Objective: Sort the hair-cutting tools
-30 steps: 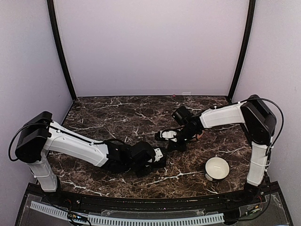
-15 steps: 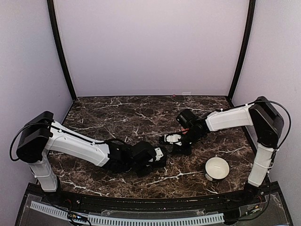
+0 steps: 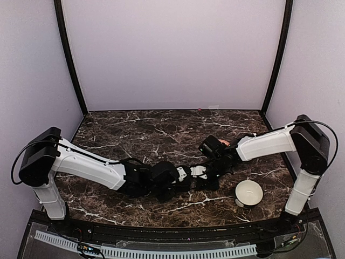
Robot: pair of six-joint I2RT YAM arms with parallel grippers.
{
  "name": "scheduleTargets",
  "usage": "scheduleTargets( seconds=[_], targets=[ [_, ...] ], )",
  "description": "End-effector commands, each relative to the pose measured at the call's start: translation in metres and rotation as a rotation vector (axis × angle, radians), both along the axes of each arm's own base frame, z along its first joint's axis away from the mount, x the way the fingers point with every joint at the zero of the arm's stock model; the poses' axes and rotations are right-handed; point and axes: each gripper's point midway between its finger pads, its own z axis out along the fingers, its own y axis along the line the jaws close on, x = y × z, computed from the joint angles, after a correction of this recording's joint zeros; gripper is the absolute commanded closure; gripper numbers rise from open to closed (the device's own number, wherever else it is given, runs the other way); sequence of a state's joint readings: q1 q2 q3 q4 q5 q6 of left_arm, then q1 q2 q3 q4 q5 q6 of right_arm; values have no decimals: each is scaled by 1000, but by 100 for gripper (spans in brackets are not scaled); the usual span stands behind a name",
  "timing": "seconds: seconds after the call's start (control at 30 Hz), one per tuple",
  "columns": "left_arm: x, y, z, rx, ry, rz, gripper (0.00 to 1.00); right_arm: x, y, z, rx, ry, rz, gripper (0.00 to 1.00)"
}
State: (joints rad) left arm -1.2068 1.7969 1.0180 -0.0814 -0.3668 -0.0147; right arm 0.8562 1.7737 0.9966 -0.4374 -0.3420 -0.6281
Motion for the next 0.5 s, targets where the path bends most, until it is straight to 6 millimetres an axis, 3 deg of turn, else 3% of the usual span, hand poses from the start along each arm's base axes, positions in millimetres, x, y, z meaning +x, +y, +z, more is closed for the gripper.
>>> scheduleTargets(
  seconds=[0.0,0.07,0.23,0.3,0.47],
  targets=[
    [24,48,-35,89,37,218,100,-60,13,30,98,211,95,100],
    [25,48,-33,73,41,246,97,-51,15,28,92,176,57,100],
    [20,45,-6,28,44,239,66,-10,10,25,68,70,-45,100],
    [16,47,10,2,23,224,38,5,9,28,70,48,-81,100],
    [18,66,52,-74,-54,252,29,41,7,33,58,-22,-150,100]
  ],
)
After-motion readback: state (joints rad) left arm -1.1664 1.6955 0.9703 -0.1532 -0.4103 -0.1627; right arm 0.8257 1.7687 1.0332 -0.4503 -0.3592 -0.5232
